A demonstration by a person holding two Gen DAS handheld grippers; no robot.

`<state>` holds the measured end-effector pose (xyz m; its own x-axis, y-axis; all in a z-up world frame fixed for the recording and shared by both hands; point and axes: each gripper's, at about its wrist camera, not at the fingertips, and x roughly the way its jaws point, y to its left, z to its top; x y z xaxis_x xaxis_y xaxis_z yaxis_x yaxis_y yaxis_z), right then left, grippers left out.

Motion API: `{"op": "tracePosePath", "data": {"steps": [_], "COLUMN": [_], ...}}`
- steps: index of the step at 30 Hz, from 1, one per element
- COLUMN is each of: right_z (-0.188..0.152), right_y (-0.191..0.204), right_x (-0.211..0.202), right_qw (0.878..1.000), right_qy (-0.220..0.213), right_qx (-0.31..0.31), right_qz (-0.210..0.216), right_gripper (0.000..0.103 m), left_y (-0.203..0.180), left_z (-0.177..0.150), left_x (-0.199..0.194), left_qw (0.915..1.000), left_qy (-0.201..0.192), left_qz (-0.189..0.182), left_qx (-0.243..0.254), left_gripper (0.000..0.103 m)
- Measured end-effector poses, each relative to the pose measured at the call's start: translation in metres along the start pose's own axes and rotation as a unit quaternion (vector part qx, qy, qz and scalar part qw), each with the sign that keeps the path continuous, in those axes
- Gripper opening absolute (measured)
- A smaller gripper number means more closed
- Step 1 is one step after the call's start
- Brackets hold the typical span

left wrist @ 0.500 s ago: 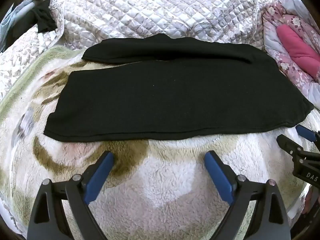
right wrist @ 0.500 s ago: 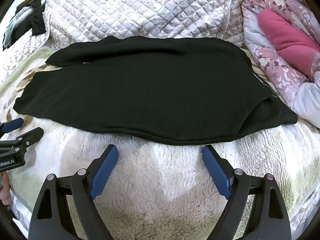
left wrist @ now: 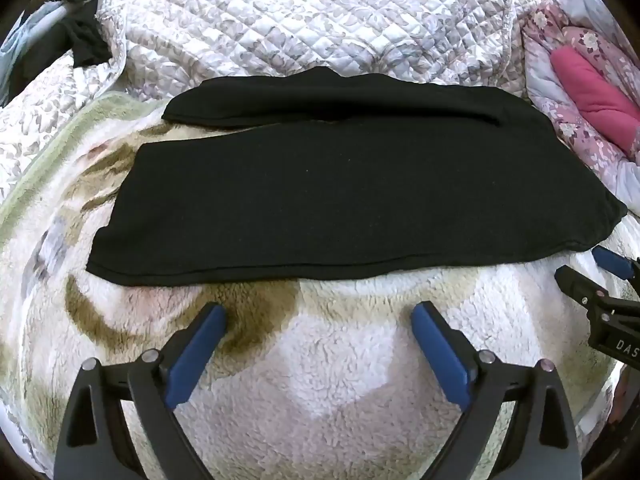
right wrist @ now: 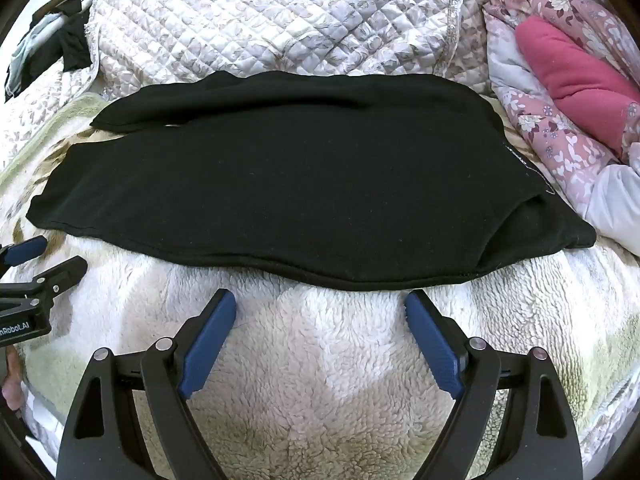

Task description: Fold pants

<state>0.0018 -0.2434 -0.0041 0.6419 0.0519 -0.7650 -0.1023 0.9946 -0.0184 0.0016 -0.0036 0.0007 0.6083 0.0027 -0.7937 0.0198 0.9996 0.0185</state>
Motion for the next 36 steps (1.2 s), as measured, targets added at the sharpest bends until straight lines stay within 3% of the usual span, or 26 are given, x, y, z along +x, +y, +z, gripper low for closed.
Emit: {"op": "tracePosePath", "data": {"steps": [36], "right_z": [-0.0009], "right_y": [0.0004], "right_x": [-0.0001], "right_qw": [1.0], "right_qy": [-0.004], "right_qx": [-0.001], "right_qz": [0.003], "right_gripper": [0.087], "left_y": [0.0031], "left_z": [-0.0018], "left_x": [0.0011], "left_qw": [1.0], "left_qy": [0.0], "left_qz": [-0.002], "left_qx": [0.003], "left_gripper": [0.098]}}
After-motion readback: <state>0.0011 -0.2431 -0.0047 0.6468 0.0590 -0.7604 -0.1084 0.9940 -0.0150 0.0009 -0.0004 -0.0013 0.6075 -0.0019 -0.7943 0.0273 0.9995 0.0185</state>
